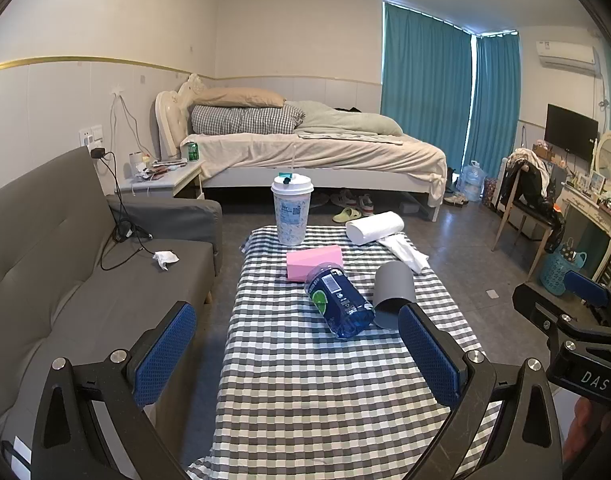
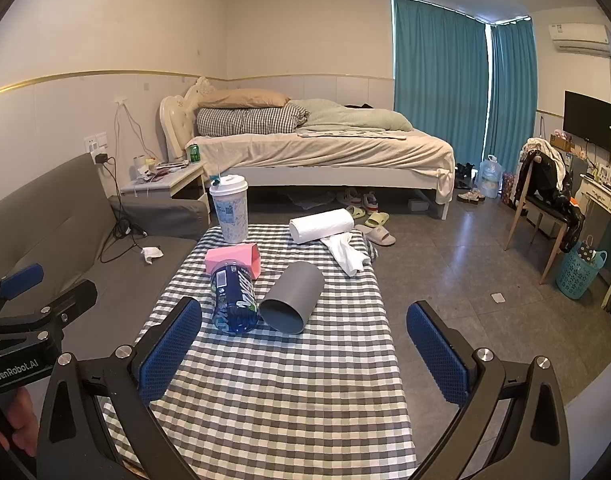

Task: Flip cup upside down
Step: 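Move the right tool toward the grey cup lying on its side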

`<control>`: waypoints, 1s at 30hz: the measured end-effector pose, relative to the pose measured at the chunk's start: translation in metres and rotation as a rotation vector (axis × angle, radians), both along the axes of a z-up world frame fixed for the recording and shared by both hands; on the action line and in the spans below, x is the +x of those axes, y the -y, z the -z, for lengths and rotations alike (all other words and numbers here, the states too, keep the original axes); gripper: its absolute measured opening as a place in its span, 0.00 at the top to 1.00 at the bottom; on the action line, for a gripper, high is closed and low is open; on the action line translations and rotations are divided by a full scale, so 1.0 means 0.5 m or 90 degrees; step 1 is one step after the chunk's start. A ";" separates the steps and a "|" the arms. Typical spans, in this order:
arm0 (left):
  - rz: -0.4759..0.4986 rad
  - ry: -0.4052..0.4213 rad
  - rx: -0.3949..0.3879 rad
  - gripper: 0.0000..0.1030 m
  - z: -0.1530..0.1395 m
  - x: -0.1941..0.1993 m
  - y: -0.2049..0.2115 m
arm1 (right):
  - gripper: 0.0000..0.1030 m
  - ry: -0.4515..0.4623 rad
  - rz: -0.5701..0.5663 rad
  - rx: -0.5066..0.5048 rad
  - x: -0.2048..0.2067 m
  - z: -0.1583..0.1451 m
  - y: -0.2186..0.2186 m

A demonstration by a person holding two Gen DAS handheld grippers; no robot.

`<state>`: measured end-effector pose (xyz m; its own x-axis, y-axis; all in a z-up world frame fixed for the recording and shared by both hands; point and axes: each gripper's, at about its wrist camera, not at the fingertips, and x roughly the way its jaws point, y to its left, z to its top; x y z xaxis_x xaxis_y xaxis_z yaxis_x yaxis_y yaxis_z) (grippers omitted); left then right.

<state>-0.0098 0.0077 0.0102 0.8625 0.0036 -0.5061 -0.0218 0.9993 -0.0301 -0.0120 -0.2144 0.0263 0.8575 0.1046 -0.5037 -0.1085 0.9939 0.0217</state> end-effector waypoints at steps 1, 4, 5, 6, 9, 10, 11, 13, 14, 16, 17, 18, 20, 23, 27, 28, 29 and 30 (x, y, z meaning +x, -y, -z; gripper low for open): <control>0.000 0.000 0.000 0.00 0.000 0.000 0.000 | 0.00 0.000 0.000 0.000 0.000 0.001 -0.001; 0.000 0.001 0.001 0.00 0.000 0.000 0.001 | 0.00 0.000 -0.001 0.000 0.000 0.001 -0.001; 0.000 0.001 0.001 0.00 0.000 0.000 0.002 | 0.00 0.000 -0.002 0.001 0.000 0.000 -0.002; 0.000 0.000 0.000 0.00 0.000 0.000 0.000 | 0.00 0.000 -0.002 0.000 0.001 0.003 -0.003; 0.000 0.000 0.000 0.00 0.000 0.000 0.000 | 0.00 0.000 -0.002 0.001 0.001 0.003 -0.003; 0.000 0.000 0.000 0.00 0.000 0.000 0.000 | 0.00 0.000 -0.003 0.001 0.001 0.003 -0.005; 0.000 0.000 0.001 0.00 0.000 0.000 0.001 | 0.00 0.000 -0.003 0.001 0.001 0.003 -0.005; 0.001 0.000 -0.001 0.00 0.000 0.000 -0.001 | 0.00 0.000 -0.003 0.001 0.000 0.003 -0.005; 0.003 0.000 -0.002 0.00 0.001 0.000 0.000 | 0.00 0.000 -0.003 0.002 0.000 0.002 -0.005; 0.003 0.001 -0.002 0.00 0.002 0.000 0.002 | 0.00 0.000 -0.003 0.002 0.000 0.002 -0.005; 0.004 0.001 -0.002 0.00 0.003 -0.002 0.002 | 0.00 0.000 -0.003 0.003 -0.001 0.002 -0.006; 0.003 0.001 -0.002 0.00 0.003 -0.001 0.002 | 0.00 0.000 -0.003 0.003 -0.001 0.002 -0.006; 0.002 0.002 -0.003 0.00 0.003 -0.002 0.003 | 0.00 0.000 -0.004 0.005 -0.002 0.001 -0.007; 0.003 0.002 -0.003 0.00 0.004 -0.002 0.002 | 0.00 0.000 -0.003 0.006 -0.003 0.002 -0.008; 0.003 0.001 -0.004 0.00 0.004 -0.001 0.003 | 0.00 -0.001 -0.003 0.008 -0.005 0.001 -0.011; 0.002 0.001 -0.004 0.00 0.005 -0.003 0.002 | 0.00 -0.001 -0.004 0.008 -0.005 0.001 -0.007; 0.002 0.001 -0.005 0.00 0.006 -0.004 0.002 | 0.00 -0.001 -0.005 0.009 -0.005 0.001 -0.007; 0.002 0.001 -0.006 0.00 0.006 -0.005 0.002 | 0.00 0.000 -0.005 0.009 -0.007 0.000 -0.007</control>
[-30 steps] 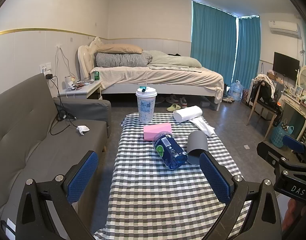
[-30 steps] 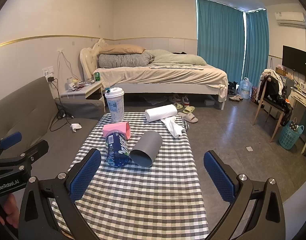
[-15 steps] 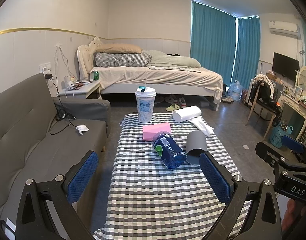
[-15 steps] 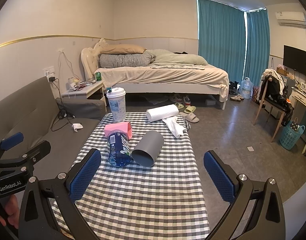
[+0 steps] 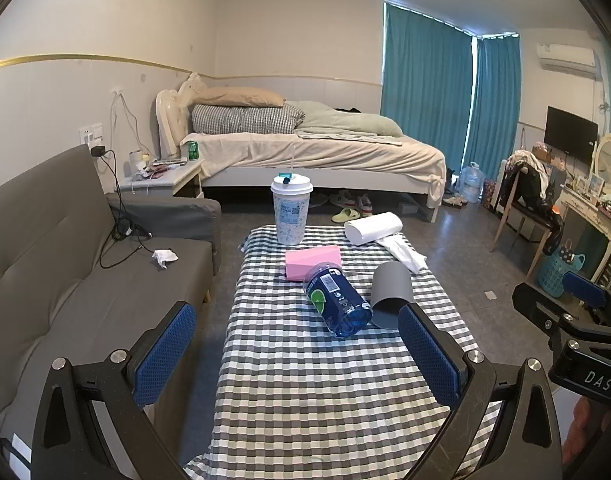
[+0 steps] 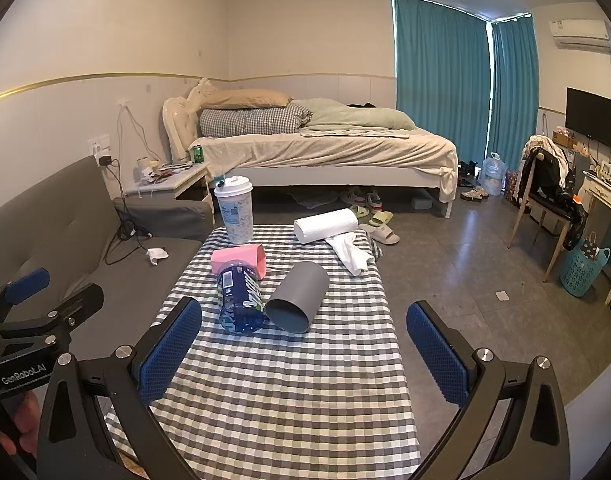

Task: Flip cup upside down
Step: 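Move the right tool toward the grey cup lying on its side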

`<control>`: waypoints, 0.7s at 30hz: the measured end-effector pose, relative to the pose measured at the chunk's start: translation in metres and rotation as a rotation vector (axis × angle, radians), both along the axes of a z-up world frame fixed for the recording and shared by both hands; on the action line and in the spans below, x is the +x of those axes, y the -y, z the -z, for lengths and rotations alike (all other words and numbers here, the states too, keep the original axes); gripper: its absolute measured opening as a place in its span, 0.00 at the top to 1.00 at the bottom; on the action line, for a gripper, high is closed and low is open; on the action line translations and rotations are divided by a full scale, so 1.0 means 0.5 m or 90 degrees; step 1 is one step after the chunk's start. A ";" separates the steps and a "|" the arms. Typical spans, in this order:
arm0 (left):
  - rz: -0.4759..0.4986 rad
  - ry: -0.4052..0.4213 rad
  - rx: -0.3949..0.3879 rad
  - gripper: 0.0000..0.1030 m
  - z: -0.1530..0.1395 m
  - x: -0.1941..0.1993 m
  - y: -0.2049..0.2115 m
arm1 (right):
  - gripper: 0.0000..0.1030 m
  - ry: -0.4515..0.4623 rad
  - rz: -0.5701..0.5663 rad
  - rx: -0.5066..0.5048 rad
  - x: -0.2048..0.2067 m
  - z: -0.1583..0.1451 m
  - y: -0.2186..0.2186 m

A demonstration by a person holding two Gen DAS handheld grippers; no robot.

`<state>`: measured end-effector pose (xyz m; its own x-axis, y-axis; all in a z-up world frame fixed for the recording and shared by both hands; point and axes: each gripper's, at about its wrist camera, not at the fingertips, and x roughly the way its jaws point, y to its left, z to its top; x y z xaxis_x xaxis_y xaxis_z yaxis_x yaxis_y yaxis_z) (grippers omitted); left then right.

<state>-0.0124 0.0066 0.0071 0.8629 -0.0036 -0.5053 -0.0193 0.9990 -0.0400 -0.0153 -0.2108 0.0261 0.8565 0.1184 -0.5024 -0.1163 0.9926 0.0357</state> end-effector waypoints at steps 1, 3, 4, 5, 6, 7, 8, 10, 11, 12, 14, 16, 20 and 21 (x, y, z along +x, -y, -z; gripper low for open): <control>0.000 0.000 0.000 0.00 0.000 -0.002 -0.001 | 0.00 0.001 -0.001 0.000 0.000 0.000 0.001; 0.000 0.001 0.000 0.00 0.000 -0.003 0.000 | 0.00 0.002 -0.002 -0.001 -0.002 -0.001 0.000; 0.000 0.001 0.000 0.00 -0.001 -0.004 0.001 | 0.00 0.002 -0.002 -0.001 -0.003 -0.002 0.000; 0.000 0.001 -0.001 0.00 -0.001 -0.002 0.000 | 0.00 0.003 -0.002 -0.001 -0.004 -0.002 -0.001; -0.001 0.001 -0.001 0.00 -0.001 -0.004 -0.003 | 0.00 0.003 -0.003 0.000 -0.005 -0.003 -0.001; -0.001 0.002 -0.001 0.00 -0.002 -0.006 -0.003 | 0.00 0.004 -0.004 0.000 -0.006 -0.003 -0.002; -0.001 0.003 -0.001 0.00 -0.004 -0.007 -0.005 | 0.00 0.004 -0.004 0.000 -0.006 -0.004 -0.002; -0.002 0.006 -0.002 0.00 -0.009 -0.011 -0.007 | 0.00 0.007 -0.005 -0.001 -0.011 -0.012 -0.004; -0.003 0.008 -0.002 0.00 -0.012 -0.013 -0.007 | 0.00 0.009 -0.005 -0.001 -0.012 -0.017 -0.004; -0.003 0.009 -0.002 0.00 -0.014 -0.015 -0.007 | 0.00 0.012 -0.006 -0.001 -0.014 -0.020 -0.004; -0.003 0.014 -0.002 0.00 -0.020 -0.020 -0.008 | 0.00 0.017 -0.006 -0.001 -0.019 -0.027 -0.004; -0.004 0.016 -0.002 0.00 -0.023 -0.024 -0.007 | 0.00 0.020 -0.006 -0.001 -0.022 -0.032 -0.004; -0.005 0.013 -0.004 0.00 -0.023 -0.023 -0.008 | 0.00 0.022 -0.007 -0.004 -0.025 -0.034 -0.007; -0.005 0.010 -0.005 0.00 -0.020 -0.022 -0.009 | 0.00 0.021 -0.006 -0.004 -0.025 -0.035 -0.006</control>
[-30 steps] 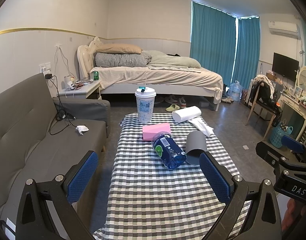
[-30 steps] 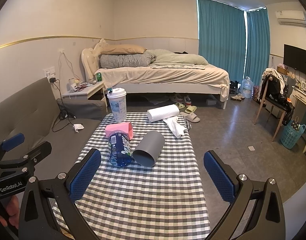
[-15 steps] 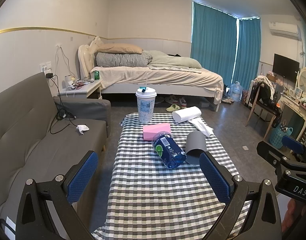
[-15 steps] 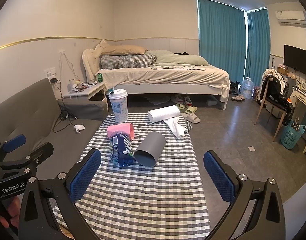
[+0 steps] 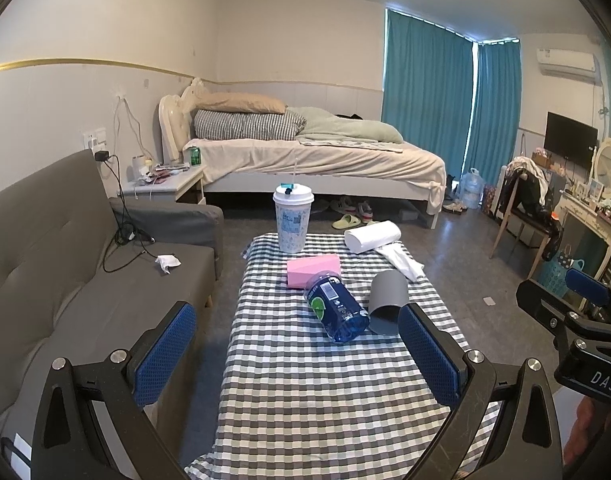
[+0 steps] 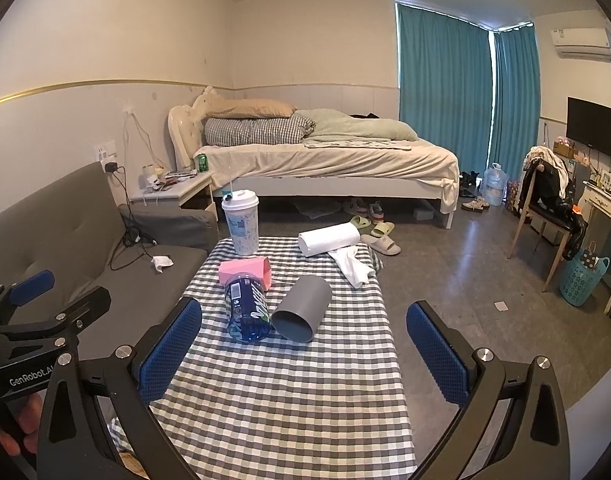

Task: Flip cup upside down
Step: 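Move the right tool toward the grey cup lying on its side, then close the right tool fingers around the grey cup's closed bottom end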

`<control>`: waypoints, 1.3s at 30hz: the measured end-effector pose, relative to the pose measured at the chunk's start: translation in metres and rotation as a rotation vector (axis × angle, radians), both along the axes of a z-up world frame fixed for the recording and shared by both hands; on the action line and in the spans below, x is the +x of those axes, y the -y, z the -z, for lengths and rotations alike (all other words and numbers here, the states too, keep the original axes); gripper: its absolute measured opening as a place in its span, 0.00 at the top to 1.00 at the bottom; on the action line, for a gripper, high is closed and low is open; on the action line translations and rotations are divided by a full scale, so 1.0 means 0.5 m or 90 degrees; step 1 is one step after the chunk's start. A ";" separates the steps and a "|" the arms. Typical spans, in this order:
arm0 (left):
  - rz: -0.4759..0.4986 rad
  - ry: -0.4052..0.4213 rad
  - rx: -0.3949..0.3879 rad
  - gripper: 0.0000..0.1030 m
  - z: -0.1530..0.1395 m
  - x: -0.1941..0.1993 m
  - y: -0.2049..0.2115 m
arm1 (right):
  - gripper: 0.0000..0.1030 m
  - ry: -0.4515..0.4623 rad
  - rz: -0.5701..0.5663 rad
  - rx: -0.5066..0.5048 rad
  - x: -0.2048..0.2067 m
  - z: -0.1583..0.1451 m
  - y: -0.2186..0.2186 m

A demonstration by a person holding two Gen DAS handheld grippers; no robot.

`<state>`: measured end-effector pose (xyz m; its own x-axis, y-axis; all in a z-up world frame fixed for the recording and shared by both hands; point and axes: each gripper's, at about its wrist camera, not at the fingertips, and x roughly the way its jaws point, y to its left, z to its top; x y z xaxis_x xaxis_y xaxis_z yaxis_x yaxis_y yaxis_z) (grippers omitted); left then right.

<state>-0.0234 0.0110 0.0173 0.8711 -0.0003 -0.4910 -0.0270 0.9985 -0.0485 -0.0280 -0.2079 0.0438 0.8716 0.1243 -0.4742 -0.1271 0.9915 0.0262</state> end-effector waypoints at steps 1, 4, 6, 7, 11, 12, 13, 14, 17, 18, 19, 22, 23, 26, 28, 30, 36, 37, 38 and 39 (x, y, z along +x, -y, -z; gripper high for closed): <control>0.000 -0.004 0.000 0.00 0.002 0.004 -0.001 | 0.00 -0.003 0.001 -0.001 0.002 0.001 0.000; -0.003 -0.019 -0.003 0.00 0.016 0.016 -0.005 | 0.00 -0.014 0.005 -0.002 0.014 0.011 -0.003; -0.005 -0.035 -0.003 0.00 0.029 0.028 -0.009 | 0.00 -0.025 0.007 -0.004 0.022 0.019 -0.004; -0.006 -0.042 0.000 0.00 0.036 0.035 -0.011 | 0.00 -0.035 0.006 -0.008 0.033 0.027 -0.005; -0.024 -0.067 0.003 0.00 0.063 0.078 -0.025 | 0.00 -0.058 0.014 -0.024 0.071 0.052 -0.010; -0.027 -0.074 0.003 0.00 0.070 0.090 -0.027 | 0.00 -0.065 0.015 -0.023 0.083 0.059 -0.011; -0.031 -0.082 0.004 0.00 0.077 0.102 -0.028 | 0.00 -0.072 0.015 -0.023 0.095 0.066 -0.013; -0.035 -0.090 0.006 0.00 0.085 0.114 -0.028 | 0.00 -0.078 0.017 -0.024 0.108 0.074 -0.014; -0.042 -0.114 0.007 0.00 0.112 0.155 -0.032 | 0.00 -0.104 0.025 -0.020 0.159 0.101 -0.017; -0.044 -0.120 0.008 0.00 0.118 0.167 -0.031 | 0.00 -0.113 0.027 -0.015 0.177 0.111 -0.018; -0.046 -0.126 0.009 0.00 0.128 0.181 -0.031 | 0.01 -0.123 0.029 -0.011 0.195 0.122 -0.018; -0.050 -0.138 0.012 0.00 0.153 0.212 -0.031 | 0.03 -0.154 0.037 0.004 0.255 0.159 -0.018; -0.051 -0.144 0.015 0.00 0.165 0.226 -0.031 | 0.04 -0.163 0.040 0.005 0.275 0.174 -0.019; -0.056 -0.151 0.023 0.00 0.191 0.254 -0.032 | 0.05 -0.196 0.047 0.010 0.332 0.217 -0.025; -0.062 -0.162 0.027 0.00 0.208 0.272 -0.036 | 0.07 -0.224 0.054 0.027 0.371 0.251 -0.027; -0.068 -0.173 0.025 0.00 0.223 0.287 -0.040 | 0.10 -0.248 0.055 0.046 0.400 0.280 -0.030; -0.081 -0.191 0.019 0.00 0.256 0.309 -0.054 | 0.11 -0.282 0.040 0.062 0.440 0.326 -0.045; -0.079 -0.192 0.017 0.00 0.259 0.309 -0.054 | 0.11 -0.288 0.036 0.067 0.447 0.332 -0.049; -0.078 -0.196 0.018 0.00 0.264 0.310 -0.052 | 0.11 -0.291 0.034 0.071 0.449 0.337 -0.049; -0.076 -0.199 0.020 0.00 0.267 0.311 -0.052 | 0.11 -0.295 0.034 0.074 0.450 0.341 -0.050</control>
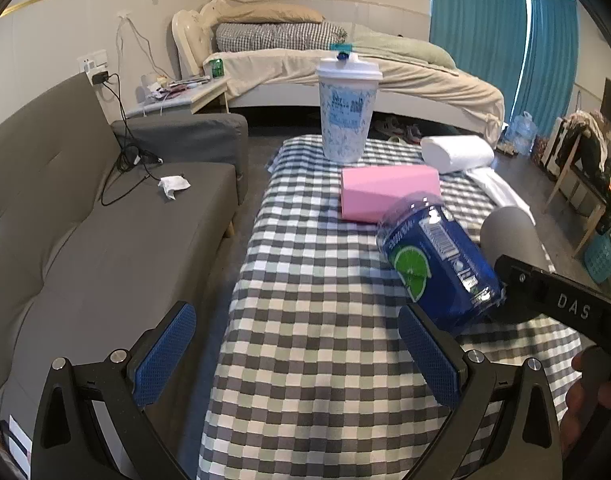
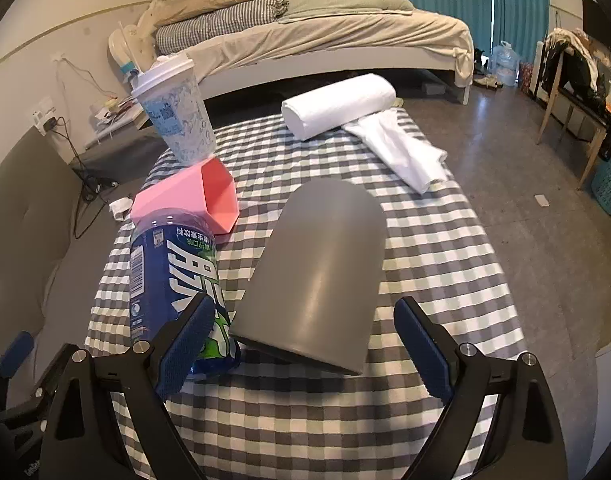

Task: Flip cup upside down
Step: 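Close the right tool fingers around the grey cup's closed bottom end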

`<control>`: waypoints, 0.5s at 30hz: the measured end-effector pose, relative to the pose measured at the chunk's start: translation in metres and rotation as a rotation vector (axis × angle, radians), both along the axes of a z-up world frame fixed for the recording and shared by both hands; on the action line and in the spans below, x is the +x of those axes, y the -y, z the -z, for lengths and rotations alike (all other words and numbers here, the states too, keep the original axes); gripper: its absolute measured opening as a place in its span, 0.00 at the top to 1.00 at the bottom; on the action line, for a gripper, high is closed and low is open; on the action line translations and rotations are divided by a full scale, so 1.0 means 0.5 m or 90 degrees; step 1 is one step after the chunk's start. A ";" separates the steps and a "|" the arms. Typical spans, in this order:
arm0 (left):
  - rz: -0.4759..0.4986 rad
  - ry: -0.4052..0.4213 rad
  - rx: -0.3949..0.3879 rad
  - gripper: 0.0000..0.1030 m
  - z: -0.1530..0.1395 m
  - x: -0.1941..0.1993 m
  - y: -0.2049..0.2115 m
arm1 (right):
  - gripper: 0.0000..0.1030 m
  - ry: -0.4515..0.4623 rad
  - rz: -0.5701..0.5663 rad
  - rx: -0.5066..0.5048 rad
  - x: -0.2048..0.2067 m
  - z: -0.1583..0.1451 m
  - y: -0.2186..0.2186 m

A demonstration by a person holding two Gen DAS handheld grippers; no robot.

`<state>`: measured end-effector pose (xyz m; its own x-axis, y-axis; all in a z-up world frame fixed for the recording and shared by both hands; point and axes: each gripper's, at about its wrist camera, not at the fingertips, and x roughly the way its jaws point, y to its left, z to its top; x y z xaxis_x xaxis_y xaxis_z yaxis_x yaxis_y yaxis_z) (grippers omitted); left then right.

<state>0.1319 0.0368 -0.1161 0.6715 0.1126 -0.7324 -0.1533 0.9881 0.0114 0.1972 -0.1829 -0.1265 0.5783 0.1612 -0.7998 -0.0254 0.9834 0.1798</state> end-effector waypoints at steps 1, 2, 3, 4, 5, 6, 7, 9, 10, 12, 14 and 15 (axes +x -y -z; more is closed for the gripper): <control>0.001 -0.004 0.002 0.00 0.004 0.001 0.001 | 0.12 -0.004 0.000 0.005 0.001 0.004 0.002; 0.002 -0.007 0.002 0.00 0.007 0.001 0.002 | 0.18 -0.008 -0.001 0.012 0.002 0.008 0.004; 0.002 -0.010 0.002 0.00 0.009 0.001 0.003 | 0.22 -0.012 -0.002 0.018 0.002 0.011 0.005; 0.001 -0.012 0.002 0.00 0.010 0.001 0.004 | 0.24 -0.018 -0.005 0.027 -0.002 0.013 0.009; 0.002 -0.014 0.001 0.00 0.010 0.001 0.007 | 0.24 -0.017 -0.007 0.030 -0.005 0.011 0.012; 0.003 -0.014 0.001 0.00 0.008 0.002 0.011 | 0.24 -0.018 -0.010 0.031 -0.008 0.010 0.014; 0.005 -0.013 0.000 0.00 0.006 0.002 0.013 | 0.25 -0.016 -0.013 0.031 -0.012 0.007 0.018; 0.011 -0.011 0.000 0.00 -0.004 0.002 0.025 | 0.25 -0.012 -0.016 0.028 -0.025 0.001 0.027; 0.014 -0.009 -0.001 0.00 -0.008 0.002 0.031 | 0.25 -0.010 -0.019 0.025 -0.034 -0.002 0.035; 0.025 -0.005 -0.005 0.00 -0.018 0.002 0.049 | 0.25 -0.008 -0.024 0.018 -0.047 -0.006 0.045; 0.038 -0.004 -0.005 0.00 -0.025 0.005 0.072 | 0.25 -0.005 -0.030 0.005 -0.068 -0.008 0.065; 0.042 -0.005 -0.005 0.00 -0.027 0.007 0.081 | 0.25 -0.005 -0.031 0.002 -0.076 -0.009 0.074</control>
